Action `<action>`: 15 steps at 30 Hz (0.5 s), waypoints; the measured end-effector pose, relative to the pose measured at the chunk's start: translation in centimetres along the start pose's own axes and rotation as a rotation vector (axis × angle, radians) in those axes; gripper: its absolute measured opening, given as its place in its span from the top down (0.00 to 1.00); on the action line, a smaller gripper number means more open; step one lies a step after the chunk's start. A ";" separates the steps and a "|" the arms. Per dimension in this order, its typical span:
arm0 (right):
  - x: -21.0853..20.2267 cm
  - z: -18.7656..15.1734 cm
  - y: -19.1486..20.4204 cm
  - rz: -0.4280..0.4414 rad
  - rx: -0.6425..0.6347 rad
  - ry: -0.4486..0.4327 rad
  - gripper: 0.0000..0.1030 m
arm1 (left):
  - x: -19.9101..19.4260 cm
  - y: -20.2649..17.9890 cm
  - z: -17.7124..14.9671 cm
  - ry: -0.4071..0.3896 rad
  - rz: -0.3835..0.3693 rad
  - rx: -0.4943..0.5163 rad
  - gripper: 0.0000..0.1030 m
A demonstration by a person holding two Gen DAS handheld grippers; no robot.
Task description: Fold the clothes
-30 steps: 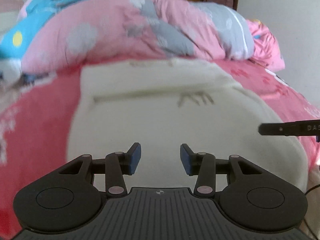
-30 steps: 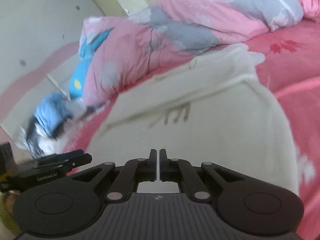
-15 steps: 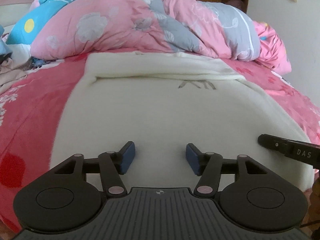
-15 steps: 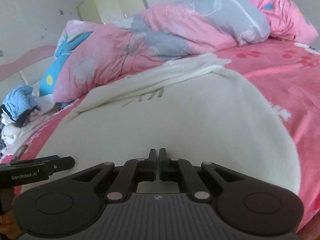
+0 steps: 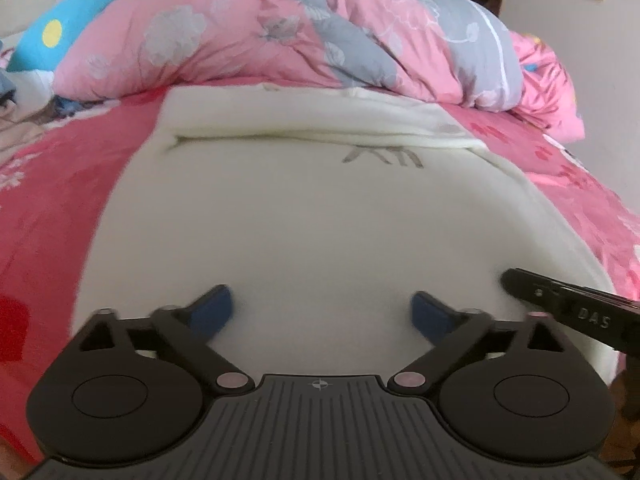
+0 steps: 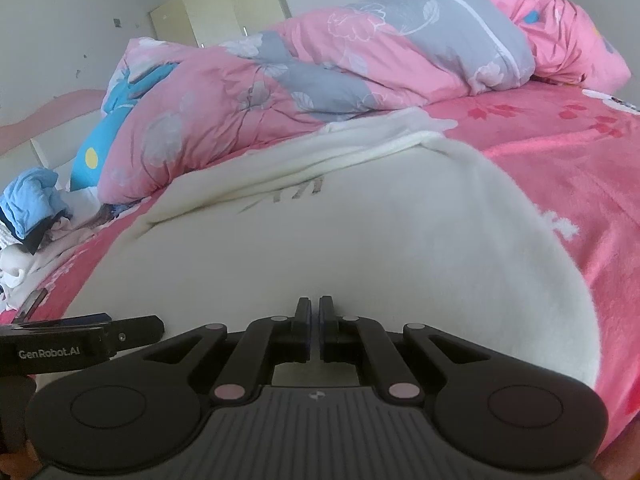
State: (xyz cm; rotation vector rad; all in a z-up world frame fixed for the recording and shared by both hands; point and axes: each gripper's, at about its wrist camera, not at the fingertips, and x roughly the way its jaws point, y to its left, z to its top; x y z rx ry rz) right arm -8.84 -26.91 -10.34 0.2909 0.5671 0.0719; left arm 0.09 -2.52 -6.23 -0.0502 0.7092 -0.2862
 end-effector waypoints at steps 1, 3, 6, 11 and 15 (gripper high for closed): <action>0.0 0.0 0.0 0.000 0.002 0.002 0.98 | 0.0 -0.1 -0.1 -0.001 0.006 0.003 0.01; 0.0 0.1 -0.1 0.003 0.010 0.006 0.98 | 0.1 -0.5 -0.2 -0.003 0.020 0.022 0.00; 0.1 0.2 -0.4 0.011 0.026 0.012 0.98 | 0.1 -0.6 -0.2 -0.002 0.029 0.026 0.00; 0.1 0.2 -0.7 0.024 0.052 0.016 0.98 | 0.3 -0.8 0.1 0.023 0.041 0.034 0.00; 0.1 0.3 -0.8 0.027 0.057 0.022 0.98 | 0.3 -0.8 0.4 0.046 0.049 0.024 0.00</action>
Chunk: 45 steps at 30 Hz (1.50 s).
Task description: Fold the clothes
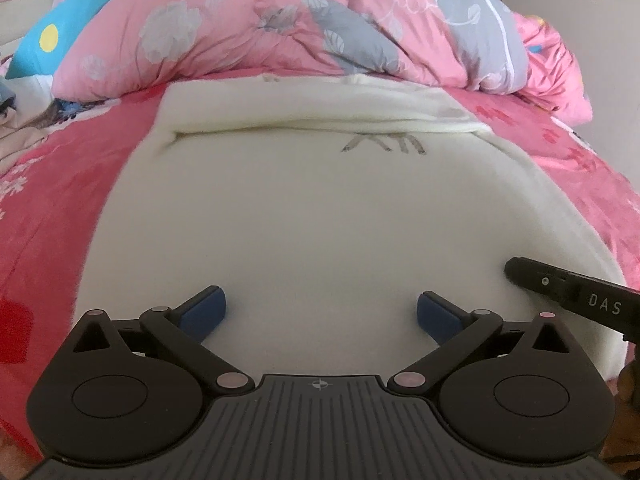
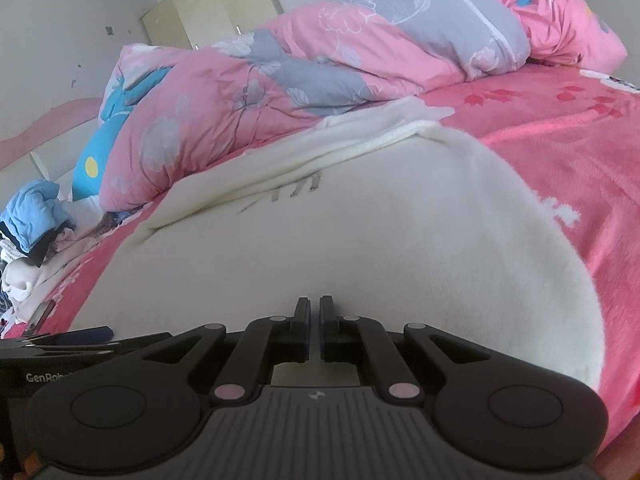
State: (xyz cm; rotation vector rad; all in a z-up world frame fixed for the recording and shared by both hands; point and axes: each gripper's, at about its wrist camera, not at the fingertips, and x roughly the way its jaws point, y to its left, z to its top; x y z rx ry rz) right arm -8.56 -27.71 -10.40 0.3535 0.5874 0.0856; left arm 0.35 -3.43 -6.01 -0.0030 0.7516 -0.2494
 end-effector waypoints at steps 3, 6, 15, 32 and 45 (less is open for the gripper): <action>0.0 0.1 -0.1 0.004 0.002 0.004 0.98 | 0.1 0.2 0.2 0.015 -0.002 -0.015 0.00; 0.0 0.1 -0.1 0.009 0.008 0.007 0.98 | 0.2 0.1 0.4 0.030 0.004 -0.011 0.00; -0.9 0.0 -0.2 0.062 -0.009 0.033 0.79 | 0.4 -0.3 0.7 0.050 0.027 -0.010 0.00; -5.4 -3.2 1.1 0.019 -0.224 0.035 0.72 | 0.5 -0.1 0.7 0.055 0.028 -0.014 0.00; -7.0 -4.2 1.3 -0.020 -0.263 0.097 0.71 | 0.7 -0.3 1.1 0.072 0.046 -0.036 0.00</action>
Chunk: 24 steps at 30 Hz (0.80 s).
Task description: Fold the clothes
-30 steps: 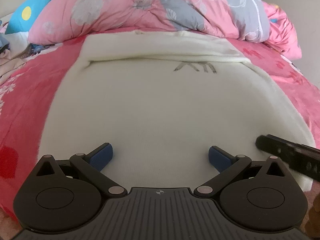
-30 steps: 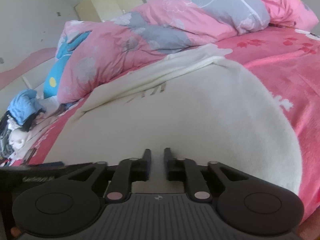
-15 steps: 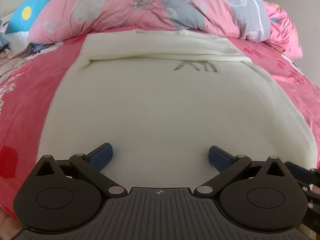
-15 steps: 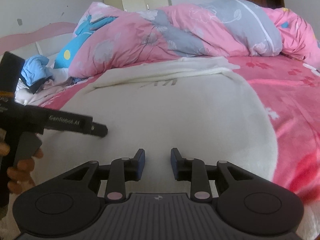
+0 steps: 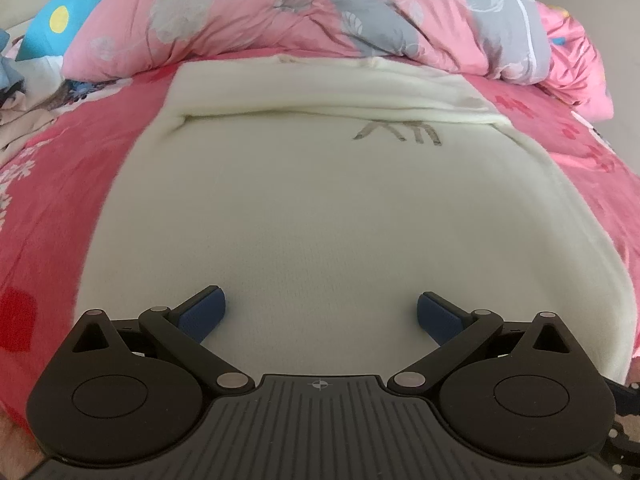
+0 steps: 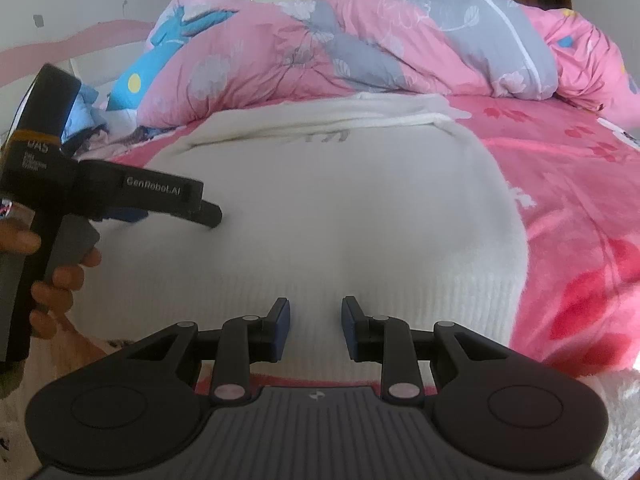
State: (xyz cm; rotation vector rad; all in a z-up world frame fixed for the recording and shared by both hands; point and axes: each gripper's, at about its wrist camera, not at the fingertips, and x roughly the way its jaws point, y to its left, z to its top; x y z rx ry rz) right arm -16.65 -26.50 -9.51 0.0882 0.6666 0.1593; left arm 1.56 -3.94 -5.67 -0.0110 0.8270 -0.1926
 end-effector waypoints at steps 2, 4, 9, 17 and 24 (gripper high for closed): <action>0.1 0.0 0.0 -0.001 -0.007 0.006 0.71 | 0.0 0.0 0.1 0.004 0.001 -0.002 0.00; 0.2 0.0 0.0 -0.003 -0.012 0.011 0.71 | 0.1 0.1 0.2 0.009 0.001 -0.001 0.00; 0.3 -0.2 0.2 -0.009 -0.015 0.024 0.71 | 0.2 0.1 0.3 0.017 0.001 0.001 0.00; 0.0 -0.7 0.7 0.014 -0.035 0.099 0.67 | 0.3 0.2 0.3 0.018 -0.001 0.001 0.00; -1.6 -0.4 0.3 0.143 0.021 0.101 0.67 | 0.3 0.2 0.2 0.019 -0.001 0.001 0.00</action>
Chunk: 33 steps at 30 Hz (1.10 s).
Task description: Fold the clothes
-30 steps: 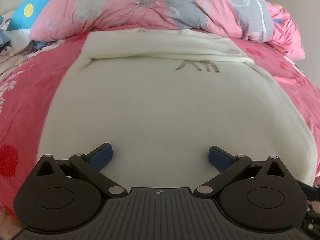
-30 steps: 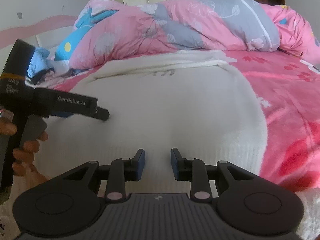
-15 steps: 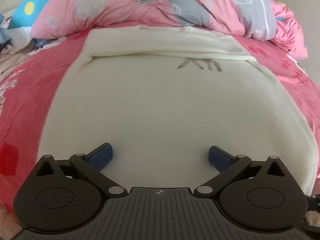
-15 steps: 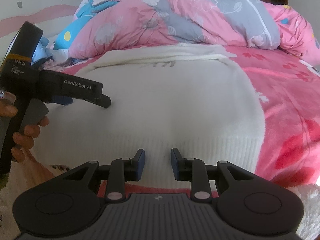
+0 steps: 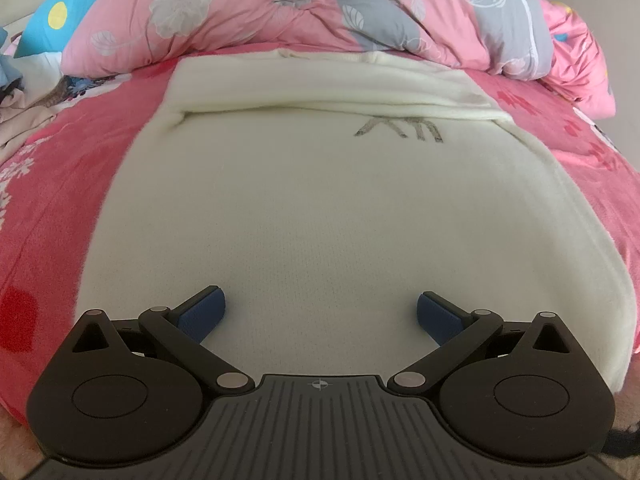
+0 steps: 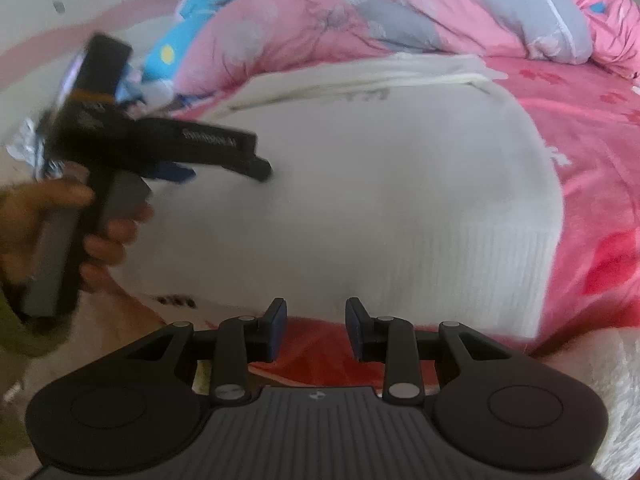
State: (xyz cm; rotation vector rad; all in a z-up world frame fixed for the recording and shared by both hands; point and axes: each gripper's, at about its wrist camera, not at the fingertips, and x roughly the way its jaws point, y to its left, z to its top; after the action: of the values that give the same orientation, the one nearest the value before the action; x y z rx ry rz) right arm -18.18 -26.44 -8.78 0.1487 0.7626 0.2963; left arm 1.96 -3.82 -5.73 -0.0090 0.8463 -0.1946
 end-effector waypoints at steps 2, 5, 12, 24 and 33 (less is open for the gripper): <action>-0.5 0.5 -0.1 0.004 0.011 -0.033 0.67 | 0.0 0.0 0.0 0.001 0.000 0.000 0.00; -0.7 1.5 -0.2 -0.010 0.021 -0.084 0.67 | 0.0 -0.1 0.0 0.001 0.001 0.000 0.00; 1.1 3.1 0.1 -0.146 -0.045 -0.156 0.69 | 0.0 -0.3 -0.1 -0.003 0.007 0.008 0.00; 3.5 2.7 -0.5 -0.164 -0.043 -0.163 0.71 | -1.7 0.5 -0.5 -0.055 -0.042 0.004 0.00; 3.6 2.7 -0.4 -0.160 -0.038 -0.160 0.71 | -4.7 1.7 -3.0 -0.112 -0.057 0.011 0.00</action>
State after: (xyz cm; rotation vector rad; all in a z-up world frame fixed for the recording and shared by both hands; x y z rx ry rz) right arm -13.78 -25.74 -9.33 0.0738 0.6061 0.1447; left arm -3.01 -1.07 -4.31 -0.0335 0.7342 -0.2501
